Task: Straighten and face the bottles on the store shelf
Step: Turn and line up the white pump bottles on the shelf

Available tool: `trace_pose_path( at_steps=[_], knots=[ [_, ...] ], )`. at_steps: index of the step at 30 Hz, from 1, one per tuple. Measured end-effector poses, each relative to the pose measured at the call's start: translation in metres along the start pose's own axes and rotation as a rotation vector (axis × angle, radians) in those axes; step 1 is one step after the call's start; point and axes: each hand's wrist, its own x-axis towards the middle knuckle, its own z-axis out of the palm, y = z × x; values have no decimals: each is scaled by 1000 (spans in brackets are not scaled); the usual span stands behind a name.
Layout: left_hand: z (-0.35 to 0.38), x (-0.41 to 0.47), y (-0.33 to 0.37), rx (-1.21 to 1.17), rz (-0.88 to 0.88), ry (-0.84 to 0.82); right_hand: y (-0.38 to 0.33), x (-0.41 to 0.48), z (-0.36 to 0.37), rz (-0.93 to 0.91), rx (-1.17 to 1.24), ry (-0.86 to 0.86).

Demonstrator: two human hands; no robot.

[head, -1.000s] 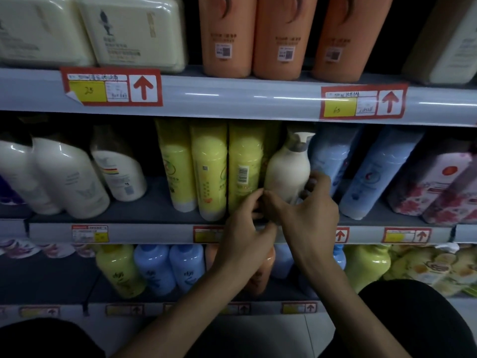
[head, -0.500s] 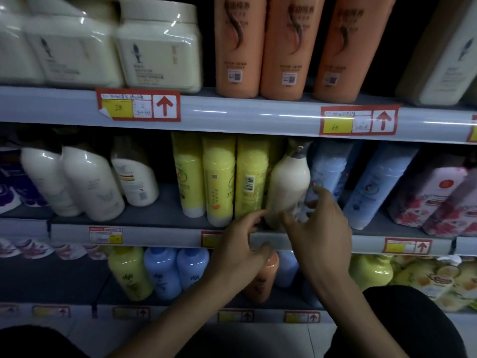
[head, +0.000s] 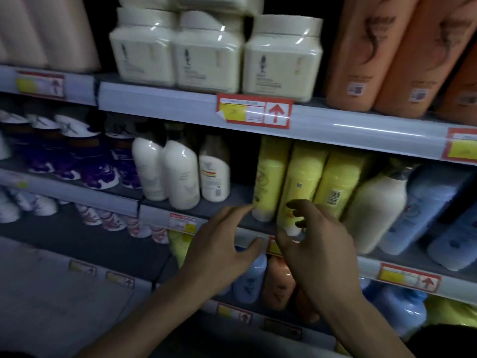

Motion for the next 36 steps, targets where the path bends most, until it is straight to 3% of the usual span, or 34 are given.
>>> trace_pose_path(
  at_steps=[5,11,18,22,30,36],
  knots=[
    [-26,4,-36,19,-124,161,-28,24,38,-98,56,-140],
    [-50,15,-77,-64,-291,393,-48,60,91,-67,154,-267],
    [-58,36,-99,-142,-328,405,-58,85,139,158,269,-236],
    [-51,48,-104,-144,-339,435,-68,91,152,372,518,-151],
    [-49,52,-111,-182,-337,462,-87,84,142,109,591,-78],
    [-46,42,-109,-304,-320,456,-97,79,142,111,742,-154]
  ],
)
